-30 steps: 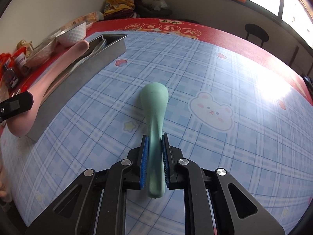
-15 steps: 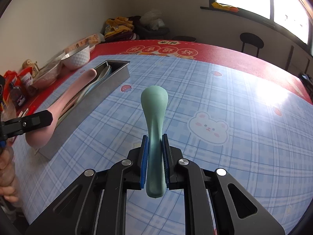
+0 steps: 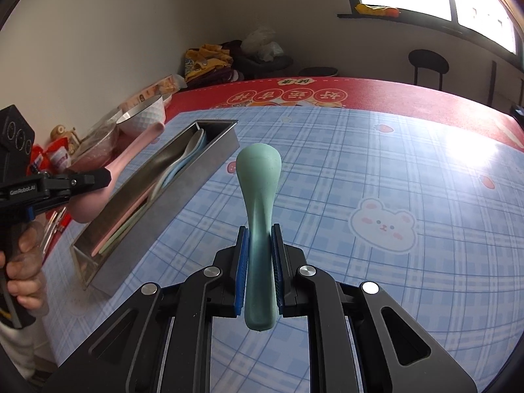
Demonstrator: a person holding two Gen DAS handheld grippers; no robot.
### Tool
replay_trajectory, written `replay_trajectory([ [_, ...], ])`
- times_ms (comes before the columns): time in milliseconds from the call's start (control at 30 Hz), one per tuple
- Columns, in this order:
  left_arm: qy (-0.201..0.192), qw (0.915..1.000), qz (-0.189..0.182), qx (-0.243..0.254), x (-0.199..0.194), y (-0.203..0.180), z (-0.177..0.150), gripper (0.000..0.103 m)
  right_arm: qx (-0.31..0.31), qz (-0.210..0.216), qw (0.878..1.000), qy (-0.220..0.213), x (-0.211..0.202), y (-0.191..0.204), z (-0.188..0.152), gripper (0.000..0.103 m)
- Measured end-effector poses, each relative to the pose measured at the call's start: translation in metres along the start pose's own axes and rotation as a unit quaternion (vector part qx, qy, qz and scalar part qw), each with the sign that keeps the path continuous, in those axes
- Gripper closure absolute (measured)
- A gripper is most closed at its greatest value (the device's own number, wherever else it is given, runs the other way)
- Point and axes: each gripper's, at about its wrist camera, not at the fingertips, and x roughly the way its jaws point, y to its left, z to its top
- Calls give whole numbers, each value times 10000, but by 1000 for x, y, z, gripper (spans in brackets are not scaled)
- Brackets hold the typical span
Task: Organize utensils
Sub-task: 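Carry the pink spoon over the steel tray with the left gripper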
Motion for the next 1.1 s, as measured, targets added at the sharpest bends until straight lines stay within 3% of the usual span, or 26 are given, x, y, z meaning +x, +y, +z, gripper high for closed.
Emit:
replay_trajectory([
  [467, 334, 9984, 449, -1, 39, 10, 13, 93, 62, 112, 9999, -18, 3, 2, 2, 89],
  [833, 554, 9979, 279, 190, 62, -6, 18, 92, 93, 139, 9999, -33, 4, 4, 6, 89],
  [1000, 390, 9986, 202, 310, 53, -9, 20, 82, 113, 139, 9998, 4, 5, 10, 8, 89],
  [1100, 259, 9985, 185, 456, 40, -12, 21, 82, 140, 160, 9998, 36, 8, 15, 11, 89],
])
